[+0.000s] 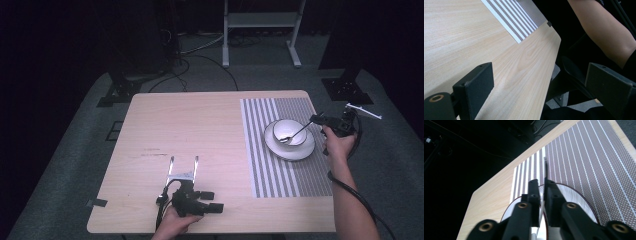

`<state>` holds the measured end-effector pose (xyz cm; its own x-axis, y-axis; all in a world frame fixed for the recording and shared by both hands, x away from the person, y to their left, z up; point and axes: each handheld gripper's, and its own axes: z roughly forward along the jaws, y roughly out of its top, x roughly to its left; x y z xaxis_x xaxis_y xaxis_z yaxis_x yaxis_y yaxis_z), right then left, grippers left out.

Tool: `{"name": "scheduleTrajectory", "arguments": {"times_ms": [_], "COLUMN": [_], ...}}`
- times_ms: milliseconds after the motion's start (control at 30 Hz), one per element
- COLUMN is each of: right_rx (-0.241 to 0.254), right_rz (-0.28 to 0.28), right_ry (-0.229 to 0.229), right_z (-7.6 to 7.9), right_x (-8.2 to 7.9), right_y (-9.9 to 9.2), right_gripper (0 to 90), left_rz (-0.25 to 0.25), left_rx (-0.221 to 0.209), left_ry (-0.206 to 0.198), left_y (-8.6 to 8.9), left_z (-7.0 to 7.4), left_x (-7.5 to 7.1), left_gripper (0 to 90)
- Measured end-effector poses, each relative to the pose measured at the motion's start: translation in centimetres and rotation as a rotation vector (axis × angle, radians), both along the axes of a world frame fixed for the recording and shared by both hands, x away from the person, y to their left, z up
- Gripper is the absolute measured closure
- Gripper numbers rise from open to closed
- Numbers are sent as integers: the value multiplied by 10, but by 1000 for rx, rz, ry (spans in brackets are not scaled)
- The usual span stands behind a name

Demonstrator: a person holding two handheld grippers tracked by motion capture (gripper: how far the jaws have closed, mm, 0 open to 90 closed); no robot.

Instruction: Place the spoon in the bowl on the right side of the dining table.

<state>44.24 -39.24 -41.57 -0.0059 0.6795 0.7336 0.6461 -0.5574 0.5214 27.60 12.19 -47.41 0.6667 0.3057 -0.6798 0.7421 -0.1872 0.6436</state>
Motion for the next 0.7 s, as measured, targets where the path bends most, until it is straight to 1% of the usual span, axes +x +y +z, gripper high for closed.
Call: {"name": "scheduleTrajectory", "arguments": {"times_ms": [133,367,467,700], "right_rx": [0,12,31,27], "right_rz": [0,10,18,44], "right_ry": [3,-3,-10,-23], "right_z": [-3,-8,-10,-10], "right_x": [-2,-8,-11,-19], "right_y": [-1,-5,-5,-4], "right_gripper": [740,714,702,678], "left_rz": [-2,-3,-3,-2], "left_rx": [-2,-2,-2,-2], "left_ry": [1,-2,1,3], "left_y": [0,-1,0,0], "left_z": [0,1,0,0], "left_x": [0,0,0,0], "left_gripper": [69,69,69,69]}}
